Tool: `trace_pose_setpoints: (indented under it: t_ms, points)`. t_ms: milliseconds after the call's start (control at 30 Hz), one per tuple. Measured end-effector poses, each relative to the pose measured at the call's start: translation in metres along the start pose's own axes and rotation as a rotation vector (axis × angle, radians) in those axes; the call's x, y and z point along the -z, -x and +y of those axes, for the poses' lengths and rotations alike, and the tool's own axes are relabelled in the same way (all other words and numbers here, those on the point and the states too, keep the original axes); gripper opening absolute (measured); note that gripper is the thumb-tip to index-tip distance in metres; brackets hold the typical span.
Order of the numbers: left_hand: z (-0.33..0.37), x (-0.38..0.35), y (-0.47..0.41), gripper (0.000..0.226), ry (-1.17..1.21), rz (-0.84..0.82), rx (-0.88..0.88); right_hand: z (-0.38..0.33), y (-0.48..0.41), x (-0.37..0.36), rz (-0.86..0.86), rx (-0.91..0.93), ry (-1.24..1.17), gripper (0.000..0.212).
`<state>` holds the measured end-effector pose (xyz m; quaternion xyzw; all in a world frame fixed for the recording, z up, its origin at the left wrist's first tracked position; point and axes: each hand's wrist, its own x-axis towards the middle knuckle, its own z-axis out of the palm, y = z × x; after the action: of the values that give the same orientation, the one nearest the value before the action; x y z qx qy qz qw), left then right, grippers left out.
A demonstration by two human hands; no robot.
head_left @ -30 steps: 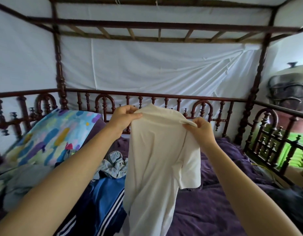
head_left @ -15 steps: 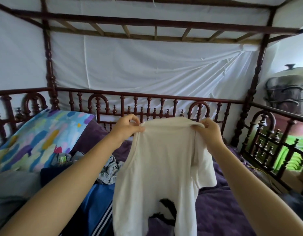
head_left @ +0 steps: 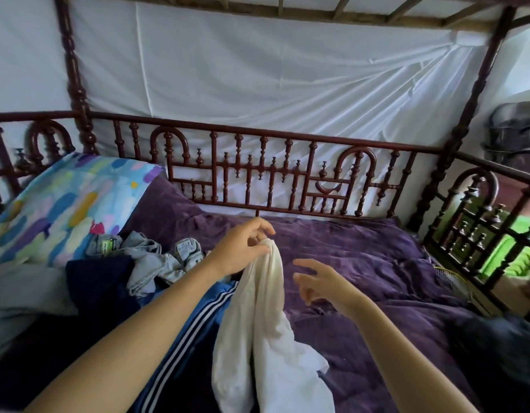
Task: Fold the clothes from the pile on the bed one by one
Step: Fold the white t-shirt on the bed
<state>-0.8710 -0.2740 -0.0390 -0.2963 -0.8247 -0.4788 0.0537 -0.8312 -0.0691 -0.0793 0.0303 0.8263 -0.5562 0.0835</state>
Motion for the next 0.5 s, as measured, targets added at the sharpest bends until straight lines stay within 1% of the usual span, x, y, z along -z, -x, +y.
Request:
trace_pose_setpoints:
  t_ms: [100, 133, 167, 200, 233, 267, 333, 367, 433, 467, 500]
  points:
    - [-0.008, 0.002, 0.007, 0.041, 0.006, -0.075, -0.009, -0.002, -0.004, -0.020, 0.024, 0.114, 0.097, 0.048]
    - [-0.010, 0.003, 0.010, 0.042, 0.005, -0.085, -0.002, -0.002, -0.006, -0.025, -0.007, 0.148, 0.103, 0.044]
    - [-0.012, 0.005, 0.012, 0.042, 0.008, -0.092, 0.003, -0.002, -0.007, -0.030, -0.046, 0.182, 0.095, 0.034]
    - [-0.016, 0.007, 0.014, 0.043, 0.011, -0.097, 0.010, 0.000, -0.009, -0.034, -0.063, 0.198, 0.079, 0.019]
    - [-0.020, 0.009, 0.015, 0.042, 0.016, -0.092, 0.020, 0.001, -0.010, -0.039, -0.045, 0.199, 0.062, 0.006]
    - [-0.023, 0.011, 0.016, 0.041, 0.002, -0.073, 0.039, 0.001, -0.013, -0.043, 0.010, 0.194, 0.047, 0.010]
    - [-0.029, 0.014, 0.017, 0.032, -0.094, 0.018, 0.093, 0.000, -0.020, -0.050, 0.151, 0.186, 0.051, 0.020]
    - [-0.034, 0.013, 0.018, 0.027, -0.180, 0.091, 0.131, -0.001, -0.023, -0.052, 0.232, 0.190, 0.092, 0.022]
    - [-0.040, 0.009, 0.025, 0.025, -0.397, 0.268, 0.240, -0.003, -0.026, -0.057, 0.385, 0.190, 0.157, 0.024]
    - [-0.043, 0.002, 0.032, 0.020, -0.429, 0.333, 0.286, -0.001, -0.025, -0.061, 0.436, 0.180, 0.150, 0.025]
    - [-0.046, -0.007, 0.040, 0.010, -0.376, 0.349, 0.332, 0.002, -0.022, -0.066, 0.467, 0.175, 0.137, 0.025]
